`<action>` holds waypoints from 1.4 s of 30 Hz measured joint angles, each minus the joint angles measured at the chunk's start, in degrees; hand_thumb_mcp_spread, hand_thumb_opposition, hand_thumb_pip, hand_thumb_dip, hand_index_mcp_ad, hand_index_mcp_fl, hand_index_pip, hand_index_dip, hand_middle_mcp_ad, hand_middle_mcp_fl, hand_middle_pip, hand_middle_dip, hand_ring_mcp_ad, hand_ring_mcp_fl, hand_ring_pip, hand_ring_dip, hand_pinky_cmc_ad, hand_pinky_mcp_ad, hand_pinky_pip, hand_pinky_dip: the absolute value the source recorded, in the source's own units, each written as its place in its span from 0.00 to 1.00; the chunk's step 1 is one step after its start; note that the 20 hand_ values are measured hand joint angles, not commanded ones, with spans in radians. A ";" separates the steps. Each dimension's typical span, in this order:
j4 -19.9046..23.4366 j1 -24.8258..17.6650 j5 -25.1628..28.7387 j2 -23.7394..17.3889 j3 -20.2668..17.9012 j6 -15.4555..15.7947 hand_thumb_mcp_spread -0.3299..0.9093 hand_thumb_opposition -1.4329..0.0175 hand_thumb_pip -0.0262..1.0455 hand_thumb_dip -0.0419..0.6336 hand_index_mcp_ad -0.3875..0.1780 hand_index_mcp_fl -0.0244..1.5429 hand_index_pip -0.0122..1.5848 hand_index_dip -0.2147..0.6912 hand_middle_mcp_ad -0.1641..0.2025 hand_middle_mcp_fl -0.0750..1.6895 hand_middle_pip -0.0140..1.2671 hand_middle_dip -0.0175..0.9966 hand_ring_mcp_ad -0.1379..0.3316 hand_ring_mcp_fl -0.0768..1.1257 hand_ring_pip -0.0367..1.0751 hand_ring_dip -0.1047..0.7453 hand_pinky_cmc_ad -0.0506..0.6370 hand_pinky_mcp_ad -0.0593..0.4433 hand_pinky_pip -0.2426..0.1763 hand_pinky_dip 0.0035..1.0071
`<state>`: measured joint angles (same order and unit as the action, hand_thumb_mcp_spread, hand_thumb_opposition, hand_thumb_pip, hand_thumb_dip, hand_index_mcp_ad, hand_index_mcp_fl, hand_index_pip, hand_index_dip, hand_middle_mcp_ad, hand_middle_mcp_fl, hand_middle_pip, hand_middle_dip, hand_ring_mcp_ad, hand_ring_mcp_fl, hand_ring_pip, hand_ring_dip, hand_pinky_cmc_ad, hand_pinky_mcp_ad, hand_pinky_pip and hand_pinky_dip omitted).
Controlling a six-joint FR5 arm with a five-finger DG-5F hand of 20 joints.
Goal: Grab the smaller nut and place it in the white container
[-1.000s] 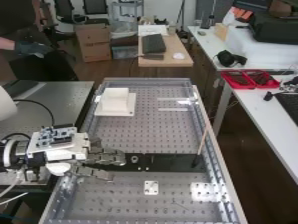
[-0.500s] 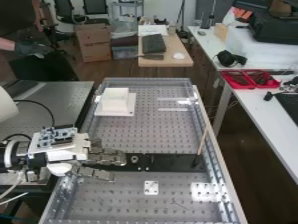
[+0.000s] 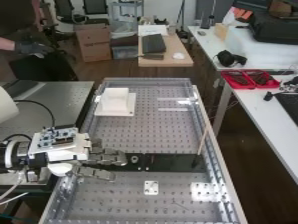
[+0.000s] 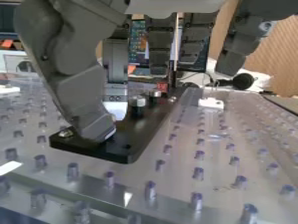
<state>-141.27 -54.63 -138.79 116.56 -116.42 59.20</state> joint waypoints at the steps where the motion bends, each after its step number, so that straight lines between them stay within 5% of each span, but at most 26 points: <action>1: -0.01 0.01 -0.02 -0.01 0.01 0.02 0.65 0.41 0.66 0.42 0.33 0.08 0.98 0.39 0.63 0.11 0.11 0.23 0.51 0.06 0.11 0.26 0.55 0.64 0.48 0.27; 42: -2.99 -0.53 -0.48 0.13 1.45 2.49 0.65 0.41 0.66 0.42 0.34 0.14 0.98 0.37 0.63 0.12 0.11 0.23 0.51 0.06 0.12 0.27 0.55 0.64 0.51 0.27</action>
<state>-144.26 -55.15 -139.27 116.69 -114.97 61.69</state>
